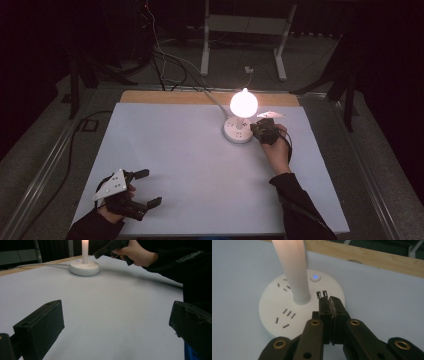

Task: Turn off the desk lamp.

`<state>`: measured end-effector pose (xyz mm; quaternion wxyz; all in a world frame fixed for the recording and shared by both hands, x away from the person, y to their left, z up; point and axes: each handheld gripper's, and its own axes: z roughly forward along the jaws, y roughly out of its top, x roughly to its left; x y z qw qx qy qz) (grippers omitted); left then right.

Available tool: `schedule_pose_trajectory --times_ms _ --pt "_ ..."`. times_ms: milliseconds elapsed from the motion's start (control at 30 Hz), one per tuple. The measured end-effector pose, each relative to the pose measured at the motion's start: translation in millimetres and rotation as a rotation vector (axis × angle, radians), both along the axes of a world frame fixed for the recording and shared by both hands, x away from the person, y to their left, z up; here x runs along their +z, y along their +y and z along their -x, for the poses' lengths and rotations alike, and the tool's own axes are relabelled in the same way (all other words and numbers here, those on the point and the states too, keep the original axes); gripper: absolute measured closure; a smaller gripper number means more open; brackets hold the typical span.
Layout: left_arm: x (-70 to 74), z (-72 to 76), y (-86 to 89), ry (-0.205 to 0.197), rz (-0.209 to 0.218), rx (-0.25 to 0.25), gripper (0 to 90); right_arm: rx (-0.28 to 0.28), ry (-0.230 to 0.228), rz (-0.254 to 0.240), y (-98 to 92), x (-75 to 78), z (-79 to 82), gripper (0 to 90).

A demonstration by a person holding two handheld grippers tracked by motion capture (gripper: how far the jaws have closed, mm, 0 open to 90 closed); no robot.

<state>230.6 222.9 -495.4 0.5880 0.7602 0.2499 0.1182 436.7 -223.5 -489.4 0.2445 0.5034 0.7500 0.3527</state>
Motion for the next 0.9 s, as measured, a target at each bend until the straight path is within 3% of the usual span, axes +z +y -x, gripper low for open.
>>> schedule_pose_trajectory --times_ms 433,800,900 --pt "-0.2 0.0 0.3 0.000 0.000 0.000 0.4 -0.012 -0.006 -0.024 5.8 -12.4 -5.1 90.0" --pt "-0.2 0.1 -0.1 0.002 -0.002 -0.003 0.5 0.000 -0.020 -0.002 9.6 -16.3 -3.9 90.0" --pt "0.1 0.6 -0.2 -0.001 -0.005 -0.004 0.4 0.005 -0.010 -0.024 9.7 -17.3 -3.8 90.0"
